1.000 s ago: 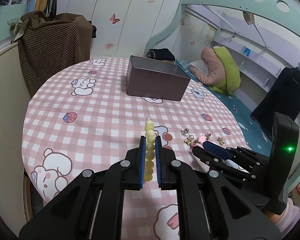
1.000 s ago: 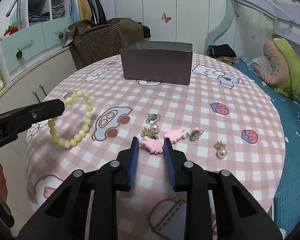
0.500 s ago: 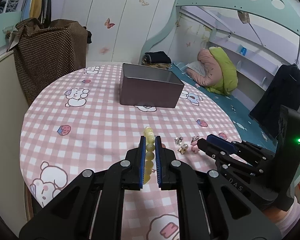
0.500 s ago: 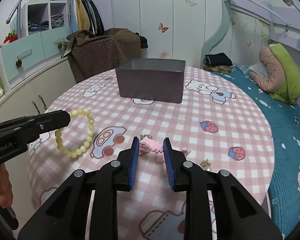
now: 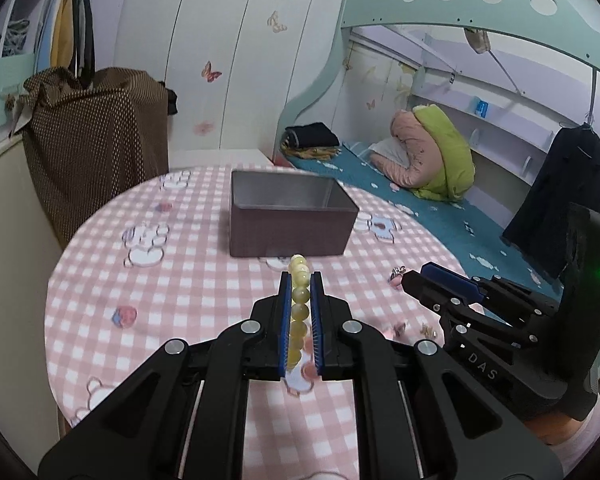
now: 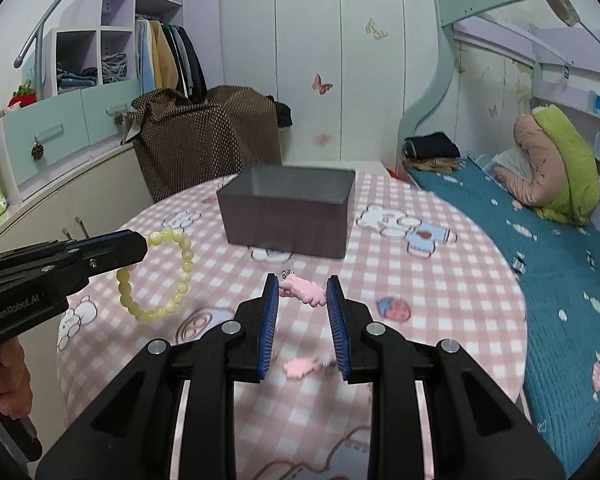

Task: Organize jewelry
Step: 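Carry the yellow bracelet and pink charm with both tools into the grey box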

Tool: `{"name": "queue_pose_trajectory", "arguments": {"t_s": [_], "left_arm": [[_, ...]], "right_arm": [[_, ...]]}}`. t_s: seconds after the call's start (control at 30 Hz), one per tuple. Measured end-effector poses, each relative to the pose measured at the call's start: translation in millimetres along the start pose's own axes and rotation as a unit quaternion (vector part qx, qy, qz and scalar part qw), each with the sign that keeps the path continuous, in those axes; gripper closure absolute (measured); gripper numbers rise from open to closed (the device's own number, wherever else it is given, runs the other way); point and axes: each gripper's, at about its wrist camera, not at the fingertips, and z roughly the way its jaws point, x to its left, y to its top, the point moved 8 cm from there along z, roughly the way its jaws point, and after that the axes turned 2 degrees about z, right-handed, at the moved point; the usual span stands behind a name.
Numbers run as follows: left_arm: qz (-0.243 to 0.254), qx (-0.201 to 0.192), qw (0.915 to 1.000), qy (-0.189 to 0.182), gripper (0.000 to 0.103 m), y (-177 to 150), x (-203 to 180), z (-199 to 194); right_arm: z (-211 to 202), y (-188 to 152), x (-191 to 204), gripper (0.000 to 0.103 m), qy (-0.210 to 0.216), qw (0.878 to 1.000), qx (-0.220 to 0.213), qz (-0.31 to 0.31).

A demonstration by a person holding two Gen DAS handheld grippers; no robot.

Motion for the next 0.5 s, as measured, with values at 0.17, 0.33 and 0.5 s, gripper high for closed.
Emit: {"name": "queue_pose_trajectory", "arguments": {"t_s": [0.17,0.33,0.5], "left_arm": [[0.013,-0.014,0.9997,0.015,0.094,19,2,5],[0.021,-0.026,0.9990,0.030,0.094,44,6,18],[0.024,-0.032,0.9984,0.039,0.094,65,9,37]], "right_arm": [[3,24,0,0.080,0.011,1.000,-0.027,-0.007],[14,51,-1,0.080,0.028,0.998,-0.056,-0.011],[35,68,-5,0.079,0.042,0.997,-0.062,-0.012]]}}
